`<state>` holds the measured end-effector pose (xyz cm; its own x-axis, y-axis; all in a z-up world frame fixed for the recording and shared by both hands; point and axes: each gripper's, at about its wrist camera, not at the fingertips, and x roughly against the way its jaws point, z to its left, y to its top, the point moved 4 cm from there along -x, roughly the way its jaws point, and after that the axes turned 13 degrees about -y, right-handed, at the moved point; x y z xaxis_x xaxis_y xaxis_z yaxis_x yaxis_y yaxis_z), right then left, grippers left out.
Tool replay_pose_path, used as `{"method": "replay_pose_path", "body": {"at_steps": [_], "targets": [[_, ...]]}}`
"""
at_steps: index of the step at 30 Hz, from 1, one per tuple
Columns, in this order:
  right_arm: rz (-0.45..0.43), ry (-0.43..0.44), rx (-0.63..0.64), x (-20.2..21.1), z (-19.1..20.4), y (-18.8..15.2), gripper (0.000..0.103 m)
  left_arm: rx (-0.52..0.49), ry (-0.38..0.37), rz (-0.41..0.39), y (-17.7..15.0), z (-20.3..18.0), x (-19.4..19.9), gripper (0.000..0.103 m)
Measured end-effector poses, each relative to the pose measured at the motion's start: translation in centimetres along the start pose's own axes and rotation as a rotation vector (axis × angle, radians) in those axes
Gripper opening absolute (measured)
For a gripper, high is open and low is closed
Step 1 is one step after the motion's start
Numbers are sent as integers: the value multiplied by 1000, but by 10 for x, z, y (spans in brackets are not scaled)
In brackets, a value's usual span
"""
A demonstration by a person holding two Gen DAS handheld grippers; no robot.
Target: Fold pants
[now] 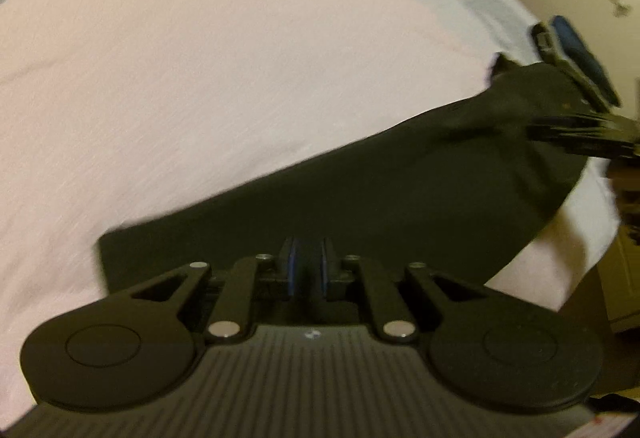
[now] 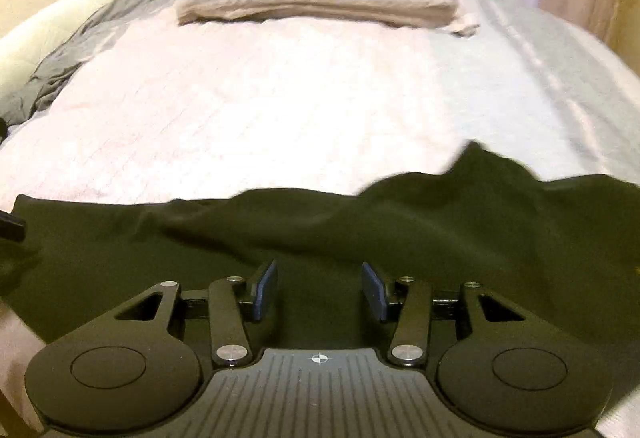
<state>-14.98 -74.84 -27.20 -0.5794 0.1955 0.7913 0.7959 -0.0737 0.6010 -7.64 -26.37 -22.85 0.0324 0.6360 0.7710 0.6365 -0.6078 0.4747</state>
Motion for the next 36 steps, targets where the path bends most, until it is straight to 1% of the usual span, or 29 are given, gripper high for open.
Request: {"method": "replay_pose_path", "body": {"at_steps": [2,3,5,6,9,11,14,15,16,18,19,20,21,22,23,25,27,28,29,30,31,33,36], "targets": [[38,15,6,-18,0,-5,44,-37,-36,-12,14,-14,-16,8],[58,21,8,-21,0,-13,44,-51,-59,-14,22,-20,-25,9],[91,18,12,-20,-14,-34,44,-85,-96,-24,42,-34,-48,12],[101,11,8,-18,-20,-38,44,-110,-121,-22,52,-43,-63,13],[134,-45,-49,-2,-55,-63,44,-192,-201,-4,86,-71,-106,13],[155,-57,-87,11,-74,-78,44,-229,-261,11,96,-94,-137,14],[172,-90,-96,23,-90,-75,44,-292,-280,32,108,-117,-173,16],[169,-98,-101,24,-95,-72,44,-300,-275,39,111,-121,-182,20],[162,-98,-107,23,-97,-68,44,-304,-263,52,115,-124,-193,21],[140,-101,-102,20,-100,-61,44,-300,-224,92,116,-117,-209,22],[136,-103,-91,17,-100,-58,44,-296,-208,116,112,-109,-213,19],[141,-100,-87,14,-102,-56,44,-285,-204,125,111,-101,-214,16],[148,-98,-87,9,-99,-51,44,-252,-213,131,108,-89,-211,9],[153,-101,-82,7,-101,-52,44,-222,-205,130,106,-79,-206,7],[154,-105,-74,4,-103,-50,44,-206,-194,136,103,-71,-200,3],[137,-110,-69,8,-106,-45,44,-197,-154,148,96,-57,-186,3],[92,-88,-48,20,-96,-35,44,-167,-136,141,90,-46,-171,3],[67,-67,-30,23,-87,-27,44,-163,-71,141,86,-42,-162,5],[45,-38,-15,25,-76,-21,44,-162,-31,139,83,-39,-154,4],[24,3,2,28,-64,-16,44,-143,-18,125,81,-38,-145,8],[4,47,26,28,-51,-12,44,-110,-18,97,79,-38,-134,9],[-23,121,67,22,-26,-6,44,-74,-60,48,77,-48,-122,9],[-60,235,155,8,11,-5,45,-76,-112,32,71,-65,-129,9]]}}
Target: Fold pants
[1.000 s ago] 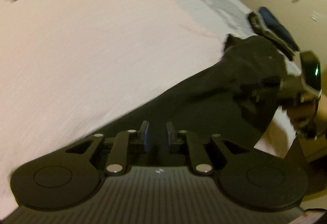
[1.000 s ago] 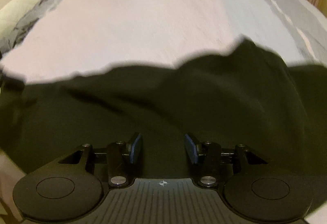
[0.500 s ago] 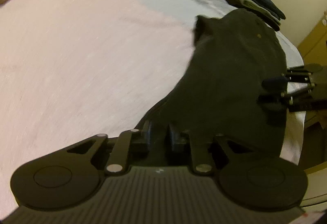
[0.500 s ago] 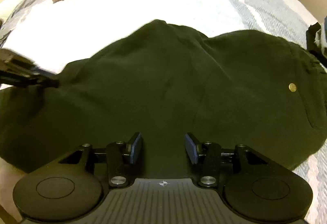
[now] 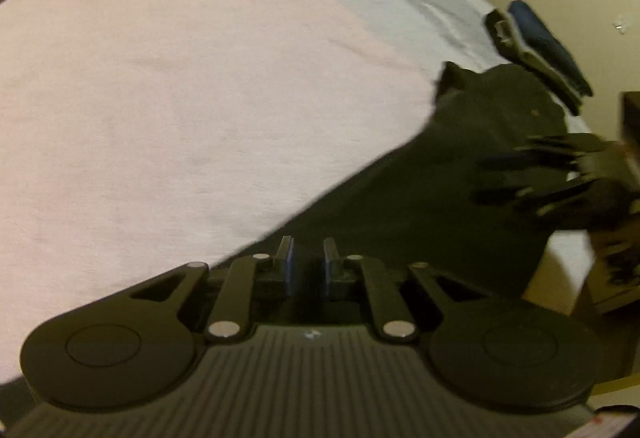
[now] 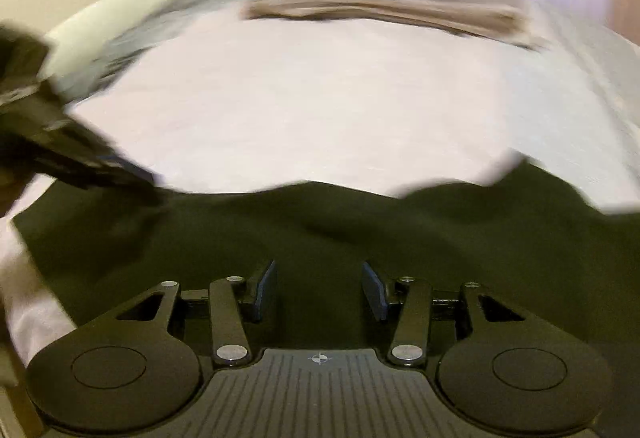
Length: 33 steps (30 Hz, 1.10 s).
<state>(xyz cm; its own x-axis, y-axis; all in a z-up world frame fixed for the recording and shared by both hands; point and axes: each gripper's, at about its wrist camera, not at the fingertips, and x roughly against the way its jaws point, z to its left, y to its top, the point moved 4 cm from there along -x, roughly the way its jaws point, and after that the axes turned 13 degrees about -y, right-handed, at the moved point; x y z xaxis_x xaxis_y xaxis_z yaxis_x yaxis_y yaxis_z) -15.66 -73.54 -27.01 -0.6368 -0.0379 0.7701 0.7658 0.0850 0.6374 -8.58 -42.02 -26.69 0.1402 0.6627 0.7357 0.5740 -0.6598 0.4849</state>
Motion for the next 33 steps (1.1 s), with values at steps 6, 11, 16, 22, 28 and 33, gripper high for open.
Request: {"method": "replay_pose_path", "body": {"at_steps": [6,11,16,22,28,33], "targets": [[55,-41,103,-18,-22,-27,44,18,46,32,-34,32,-3,3],[156,-347,-54,1,-80,-53,45,68,178,23,-78,91,66,3],[116,-367,-138,21,-7,-33,45,110,283,-2,-111,115,133,4],[48,-88,-98,-7,145,-1,45,55,172,-63,-128,90,167,11],[73,-32,7,-17,206,-6,56,-2,173,26,-183,109,156,17],[108,-24,-29,-26,193,-13,56,74,266,17,-198,127,188,22]]}}
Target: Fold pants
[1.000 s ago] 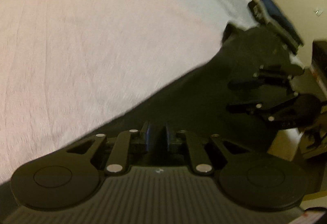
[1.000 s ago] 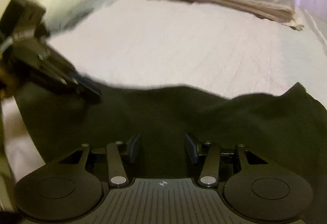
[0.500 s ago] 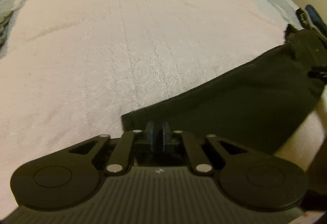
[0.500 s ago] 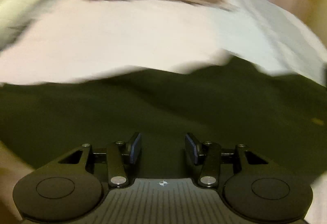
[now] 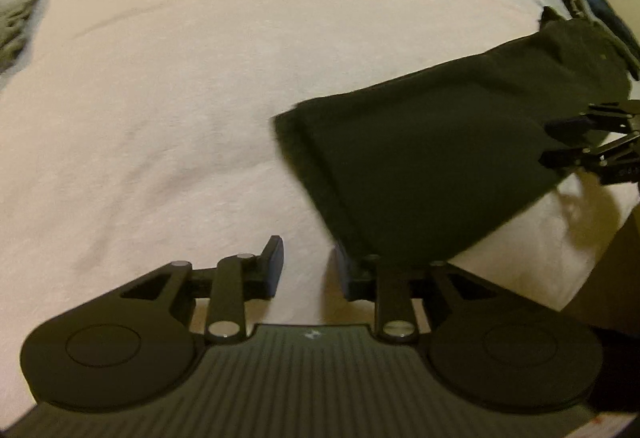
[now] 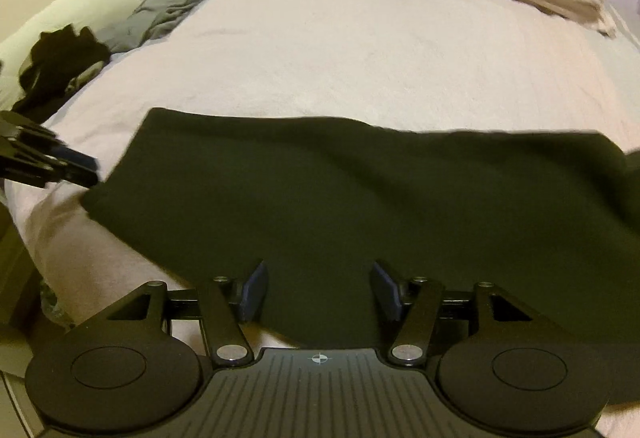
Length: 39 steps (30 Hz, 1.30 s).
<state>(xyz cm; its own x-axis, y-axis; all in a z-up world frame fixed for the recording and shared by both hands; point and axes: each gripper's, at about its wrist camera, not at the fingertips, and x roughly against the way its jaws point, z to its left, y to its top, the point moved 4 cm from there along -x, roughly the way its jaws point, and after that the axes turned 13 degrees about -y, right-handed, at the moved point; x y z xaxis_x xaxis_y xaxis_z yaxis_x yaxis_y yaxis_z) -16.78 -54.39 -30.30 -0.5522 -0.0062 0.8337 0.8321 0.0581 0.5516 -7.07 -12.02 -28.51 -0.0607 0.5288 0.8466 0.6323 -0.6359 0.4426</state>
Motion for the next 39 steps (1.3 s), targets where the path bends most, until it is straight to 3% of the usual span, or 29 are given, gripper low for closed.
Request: {"method": "replay_pose_path", "body": {"at_steps": [3,6,11,16,21,26,32,39], "targets": [[-12,-43,-36,13,-12,3,56,2,-10,-54,9,-8,15,22],[-29,-46,-57,19,-18,8,56,49,-77,-100,25,-16,11,22],[-21,-23,-27,19,-11,3,56,125,-123,-52,35,-5,-37,25],[-8,-5,-10,18,1,-2,56,171,-159,-44,39,-3,-42,32],[-16,25,30,19,25,6,56,226,-164,-63,37,5,-28,3],[-47,100,92,16,64,18,56,172,-152,-110,41,3,-12,3],[-68,200,149,-10,121,23,56,193,-168,-109,38,16,-22,3],[-77,263,190,-21,155,24,56,207,-179,-119,32,18,-16,3]]}}
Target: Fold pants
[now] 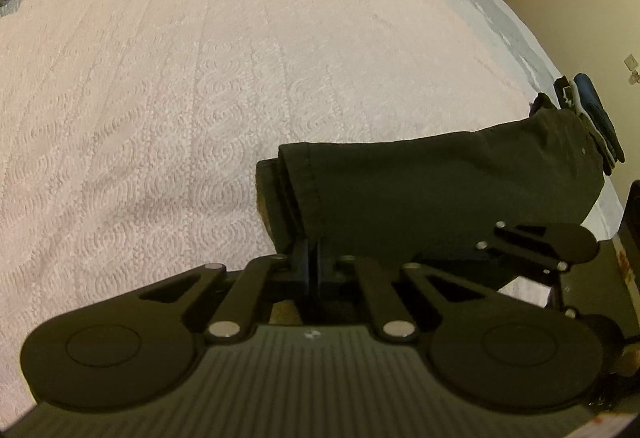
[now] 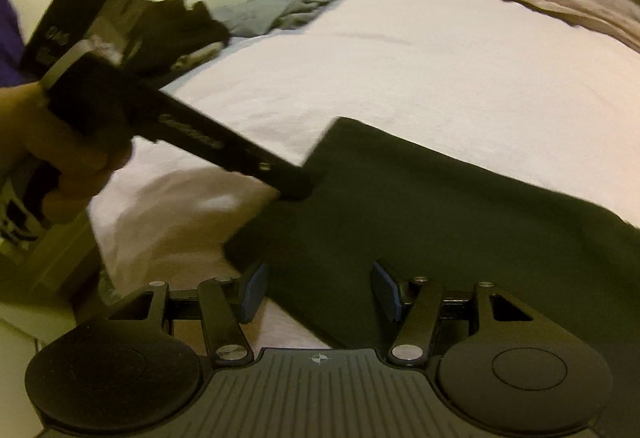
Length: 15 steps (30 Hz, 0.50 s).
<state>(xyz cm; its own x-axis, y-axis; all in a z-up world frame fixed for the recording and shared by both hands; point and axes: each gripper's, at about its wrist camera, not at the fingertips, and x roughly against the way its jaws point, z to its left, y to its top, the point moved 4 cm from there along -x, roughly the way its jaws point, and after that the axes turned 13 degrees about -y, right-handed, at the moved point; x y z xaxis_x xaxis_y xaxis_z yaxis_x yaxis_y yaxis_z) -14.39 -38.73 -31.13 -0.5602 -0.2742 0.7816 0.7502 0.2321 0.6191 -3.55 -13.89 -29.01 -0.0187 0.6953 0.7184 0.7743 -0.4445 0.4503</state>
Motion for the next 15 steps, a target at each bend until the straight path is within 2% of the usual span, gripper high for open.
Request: {"method": "replay_pose_path", "body": {"at_steps": [5,8,10,13,15], "targets": [[-40,-13,152,5,20,2,53,32,-19,15,3,6,-1,3],[-55,-34,226,0,27,-1,39,52,-35,24,7,8,3,3],[-62,-36,250,-4,29,-1,38,43,-36,33,9,7,4,3],[-66,-43,303,-3,33,-3,31,36,-35,38,11,5,5,3],[-68,-35,309,0,35,0,19,26,-30,43,10,4,4,3]]}}
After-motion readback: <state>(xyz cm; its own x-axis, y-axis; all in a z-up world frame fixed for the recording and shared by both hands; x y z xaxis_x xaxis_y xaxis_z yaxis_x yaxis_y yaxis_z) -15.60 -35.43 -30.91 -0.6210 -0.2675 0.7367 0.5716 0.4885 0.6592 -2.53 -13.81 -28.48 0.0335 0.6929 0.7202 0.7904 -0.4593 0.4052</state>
